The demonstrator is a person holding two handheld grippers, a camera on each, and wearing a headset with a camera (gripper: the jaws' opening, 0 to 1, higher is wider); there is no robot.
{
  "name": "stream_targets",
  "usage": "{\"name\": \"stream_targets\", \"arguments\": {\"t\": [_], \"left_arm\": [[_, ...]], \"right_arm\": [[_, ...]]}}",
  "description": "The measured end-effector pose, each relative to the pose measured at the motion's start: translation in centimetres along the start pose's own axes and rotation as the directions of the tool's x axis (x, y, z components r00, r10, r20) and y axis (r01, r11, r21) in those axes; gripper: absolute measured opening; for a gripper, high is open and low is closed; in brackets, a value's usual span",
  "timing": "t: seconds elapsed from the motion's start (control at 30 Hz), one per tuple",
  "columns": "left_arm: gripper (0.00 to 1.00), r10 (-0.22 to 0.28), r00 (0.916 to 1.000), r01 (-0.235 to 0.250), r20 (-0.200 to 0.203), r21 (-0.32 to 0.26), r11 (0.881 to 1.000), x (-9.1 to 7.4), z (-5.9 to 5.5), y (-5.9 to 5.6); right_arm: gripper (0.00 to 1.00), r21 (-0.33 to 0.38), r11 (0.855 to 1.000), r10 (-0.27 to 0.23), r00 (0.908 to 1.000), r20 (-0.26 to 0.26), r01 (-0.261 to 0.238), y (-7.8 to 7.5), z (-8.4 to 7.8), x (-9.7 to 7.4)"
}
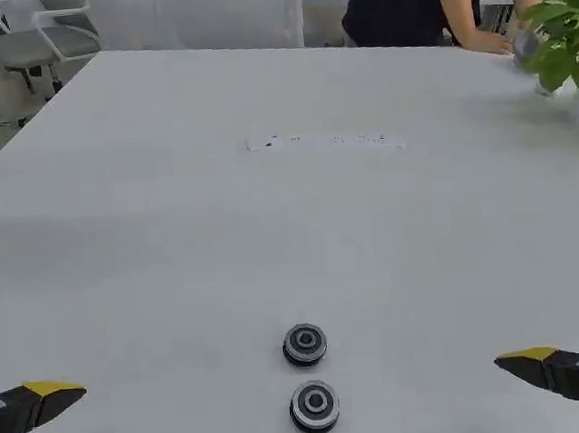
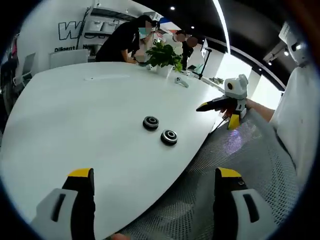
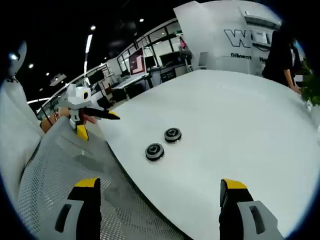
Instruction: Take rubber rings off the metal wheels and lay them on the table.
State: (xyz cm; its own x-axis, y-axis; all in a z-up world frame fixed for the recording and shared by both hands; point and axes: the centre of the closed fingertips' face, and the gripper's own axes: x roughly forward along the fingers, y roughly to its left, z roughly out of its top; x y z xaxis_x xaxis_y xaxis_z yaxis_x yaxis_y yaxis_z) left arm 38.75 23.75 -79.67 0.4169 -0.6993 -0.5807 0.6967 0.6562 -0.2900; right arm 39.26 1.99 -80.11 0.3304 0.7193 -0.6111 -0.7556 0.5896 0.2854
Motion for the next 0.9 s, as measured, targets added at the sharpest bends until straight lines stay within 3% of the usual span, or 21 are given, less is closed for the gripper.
{"name": "stream_targets", "arguments": {"t": [0.9], "left_arm": [[0.99,-0.005,1.0000,0.005,-0.008,0.005,1.000,0.04,-0.19,-0.32]], "right_arm": [[0.99,0.004,1.000,-0.006,1.0000,0.003,0.006,-0.01,-0.11,-0.15]]}}
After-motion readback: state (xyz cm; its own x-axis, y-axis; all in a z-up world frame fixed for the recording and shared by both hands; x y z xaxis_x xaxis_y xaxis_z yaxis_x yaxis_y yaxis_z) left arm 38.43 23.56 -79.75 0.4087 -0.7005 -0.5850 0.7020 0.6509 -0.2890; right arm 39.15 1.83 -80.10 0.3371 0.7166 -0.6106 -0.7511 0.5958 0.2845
